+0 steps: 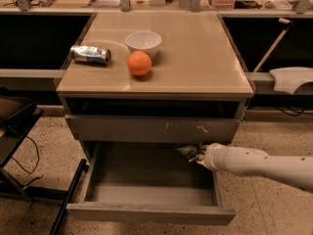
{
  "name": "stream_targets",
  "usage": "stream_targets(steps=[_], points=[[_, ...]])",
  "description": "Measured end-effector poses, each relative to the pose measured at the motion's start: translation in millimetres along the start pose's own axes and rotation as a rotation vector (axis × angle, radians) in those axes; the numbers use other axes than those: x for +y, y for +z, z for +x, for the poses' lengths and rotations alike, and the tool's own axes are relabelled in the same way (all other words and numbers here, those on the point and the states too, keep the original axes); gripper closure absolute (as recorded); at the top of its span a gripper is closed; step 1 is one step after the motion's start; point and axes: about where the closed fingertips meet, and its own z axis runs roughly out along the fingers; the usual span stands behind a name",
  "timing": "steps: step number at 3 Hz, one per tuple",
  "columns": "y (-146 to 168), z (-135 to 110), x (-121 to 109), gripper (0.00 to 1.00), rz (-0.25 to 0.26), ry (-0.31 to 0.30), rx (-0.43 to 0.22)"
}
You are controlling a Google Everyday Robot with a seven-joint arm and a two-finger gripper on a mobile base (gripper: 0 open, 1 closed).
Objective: Place green jalapeno chip bag into middle drawer
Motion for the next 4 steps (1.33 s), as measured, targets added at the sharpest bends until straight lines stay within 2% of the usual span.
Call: stream_targets(steps=[1,2,3,4], points=[[20,4,-12,1.0,0.012,0.026,-0.011],[20,4,-11,1.0,0.012,0.026,-0.011],[20,3,12,1.0,0.028,-0.016,-0.021],[37,0,53,1.0,0.003,-0.074,-0.054]])
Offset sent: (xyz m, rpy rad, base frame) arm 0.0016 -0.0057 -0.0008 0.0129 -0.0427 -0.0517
